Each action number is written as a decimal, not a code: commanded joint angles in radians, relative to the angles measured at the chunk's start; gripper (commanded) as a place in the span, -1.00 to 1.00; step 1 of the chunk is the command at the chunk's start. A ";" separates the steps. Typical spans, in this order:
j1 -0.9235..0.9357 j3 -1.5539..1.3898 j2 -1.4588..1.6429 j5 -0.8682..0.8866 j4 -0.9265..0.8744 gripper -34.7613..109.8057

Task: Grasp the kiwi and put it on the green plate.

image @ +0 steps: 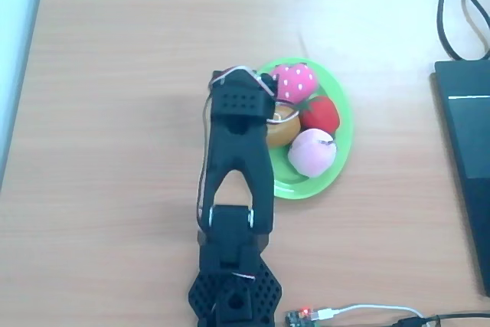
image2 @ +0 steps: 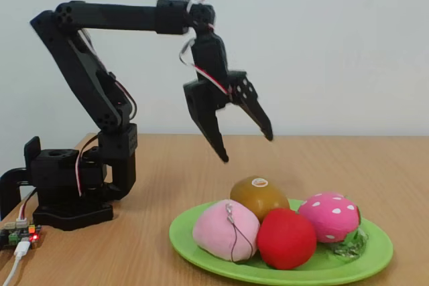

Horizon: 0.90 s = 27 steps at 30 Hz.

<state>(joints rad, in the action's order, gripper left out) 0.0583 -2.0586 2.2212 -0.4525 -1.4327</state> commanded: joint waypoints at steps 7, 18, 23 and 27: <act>-0.115 -0.011 0.153 0.222 -0.021 -0.46; -0.098 -0.431 0.407 0.218 0.202 -0.63; -0.092 -0.624 0.561 0.213 0.311 -0.63; -0.087 -0.747 0.638 0.213 0.402 -0.63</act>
<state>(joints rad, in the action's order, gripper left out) -0.0199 -2.7397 2.8057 -0.2301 -1.0707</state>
